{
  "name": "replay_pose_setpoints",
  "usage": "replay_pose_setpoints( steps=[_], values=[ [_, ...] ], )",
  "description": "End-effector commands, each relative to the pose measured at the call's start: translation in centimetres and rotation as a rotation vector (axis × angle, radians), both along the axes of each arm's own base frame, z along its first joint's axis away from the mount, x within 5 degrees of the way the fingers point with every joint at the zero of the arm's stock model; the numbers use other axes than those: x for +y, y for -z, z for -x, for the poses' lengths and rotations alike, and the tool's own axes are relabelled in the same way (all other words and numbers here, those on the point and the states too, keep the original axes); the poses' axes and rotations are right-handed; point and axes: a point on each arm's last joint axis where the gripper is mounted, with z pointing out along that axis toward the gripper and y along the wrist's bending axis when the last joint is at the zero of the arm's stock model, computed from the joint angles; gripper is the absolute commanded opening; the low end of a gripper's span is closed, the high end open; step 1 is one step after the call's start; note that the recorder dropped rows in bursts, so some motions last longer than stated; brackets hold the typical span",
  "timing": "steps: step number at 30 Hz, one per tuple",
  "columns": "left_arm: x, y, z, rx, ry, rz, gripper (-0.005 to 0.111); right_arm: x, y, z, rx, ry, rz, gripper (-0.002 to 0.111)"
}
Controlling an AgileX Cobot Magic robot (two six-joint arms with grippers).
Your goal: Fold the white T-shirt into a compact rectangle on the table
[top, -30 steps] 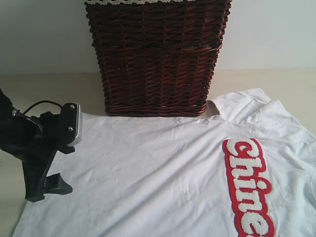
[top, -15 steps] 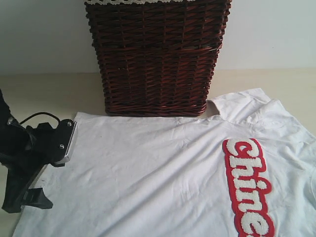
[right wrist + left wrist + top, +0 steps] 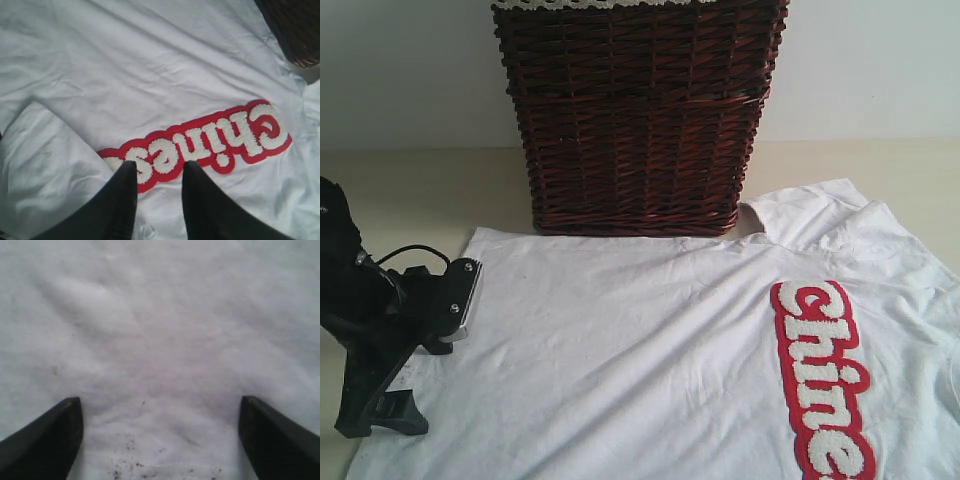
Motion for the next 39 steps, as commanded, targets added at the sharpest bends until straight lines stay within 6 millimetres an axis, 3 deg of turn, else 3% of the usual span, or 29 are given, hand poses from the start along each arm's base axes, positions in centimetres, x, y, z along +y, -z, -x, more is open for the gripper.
replay_pose_setpoints(
  steps=[1,7,12,17,20,24,27,29,33,37,39],
  values=[
    [0.1,1.7,0.3,0.021,0.006,-0.017,0.082,0.1,0.0,0.1,-0.002,0.004,-0.015,0.031],
    [0.1,1.7,0.3,0.021,0.006,-0.017,0.082,-0.5,0.0,-0.4,-0.049,0.055,0.043,0.031],
    [0.1,1.7,0.3,0.021,0.006,-0.017,0.082,-3.0,-0.8,-3.0,-0.334,0.192,0.290,0.031],
    [0.1,1.7,0.3,0.021,0.006,-0.017,0.082,-3.9,-1.4,-5.7,-0.490,0.256,0.371,0.031],
    [0.1,1.7,0.3,0.021,0.006,-0.017,0.082,-4.1,0.3,-8.2,-0.369,0.231,0.389,0.031],
    [0.1,1.7,0.3,0.021,0.006,-0.017,0.082,-4.4,4.8,-12.1,0.010,0.116,0.425,0.031],
    [0.1,1.7,0.3,0.021,0.006,-0.017,0.082,-4.4,6.8,-13.7,0.222,0.024,0.432,0.031],
    [0.1,1.7,0.3,0.021,0.006,-0.017,0.082,-4.4,7.4,-14.4,0.251,-0.065,0.453,0.038],
    [0.1,1.7,0.3,0.021,0.006,-0.017,0.082,-4.4,7.9,-15.4,0.203,-0.159,0.472,0.066],
    [0.1,1.7,0.3,0.018,0.005,-0.017,0.082,-4.7,7.7,-15.1,0.211,-0.185,0.514,0.069],
    [0.1,1.7,0.3,0.018,0.005,-0.017,0.082,-5.4,8.3,-14.2,0.341,-0.229,0.532,0.069]
  ],
)
